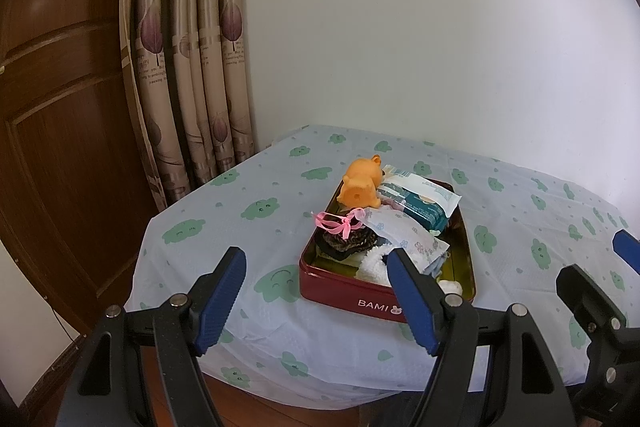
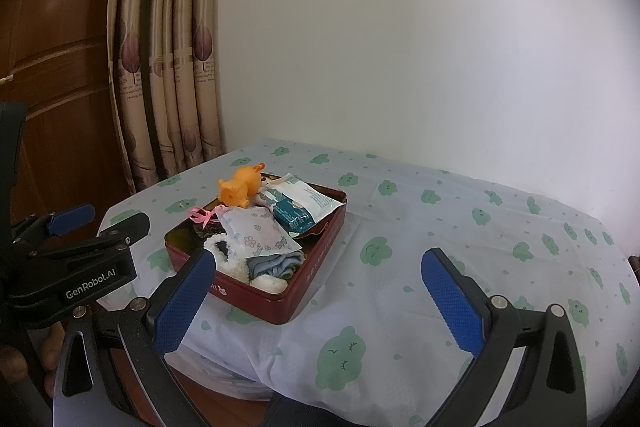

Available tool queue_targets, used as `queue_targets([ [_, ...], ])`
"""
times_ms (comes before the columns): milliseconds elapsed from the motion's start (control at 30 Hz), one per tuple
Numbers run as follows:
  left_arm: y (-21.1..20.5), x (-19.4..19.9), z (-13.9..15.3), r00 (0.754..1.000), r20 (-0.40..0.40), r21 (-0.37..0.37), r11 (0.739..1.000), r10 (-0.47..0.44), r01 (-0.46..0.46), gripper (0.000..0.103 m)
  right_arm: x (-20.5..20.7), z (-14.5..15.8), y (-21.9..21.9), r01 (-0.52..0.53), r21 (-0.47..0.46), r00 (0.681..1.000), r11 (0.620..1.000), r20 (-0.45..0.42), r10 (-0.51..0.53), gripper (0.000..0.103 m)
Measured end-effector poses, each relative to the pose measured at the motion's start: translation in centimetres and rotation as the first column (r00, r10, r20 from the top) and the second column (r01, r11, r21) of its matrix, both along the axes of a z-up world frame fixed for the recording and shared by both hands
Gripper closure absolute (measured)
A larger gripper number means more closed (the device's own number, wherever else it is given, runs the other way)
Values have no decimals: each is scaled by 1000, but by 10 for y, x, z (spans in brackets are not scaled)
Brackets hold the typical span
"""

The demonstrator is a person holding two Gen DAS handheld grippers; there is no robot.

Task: Organize soft objects

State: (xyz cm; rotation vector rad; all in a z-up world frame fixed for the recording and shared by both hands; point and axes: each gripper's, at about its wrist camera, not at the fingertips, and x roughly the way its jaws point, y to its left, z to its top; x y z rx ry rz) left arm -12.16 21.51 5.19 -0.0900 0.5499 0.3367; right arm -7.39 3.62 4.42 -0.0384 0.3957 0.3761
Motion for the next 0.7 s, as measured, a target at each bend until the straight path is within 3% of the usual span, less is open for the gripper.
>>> queue_targets([
  [333,-1,2,-1,1000,-1,3,1000,-7,7,26,3,1,-1,-2,-1,1000,1000,-3,2,1],
  [467,-1,-3,0,999,52,-6,1000,5,-5,26,0,-1,-3,1,4,1000,1000,-6,-1,1],
  [700,-5,4,-5,1000,3,-2,1000,-8,8,27,-13,-8,-11,29,14,1000,999,-12,-29,1],
])
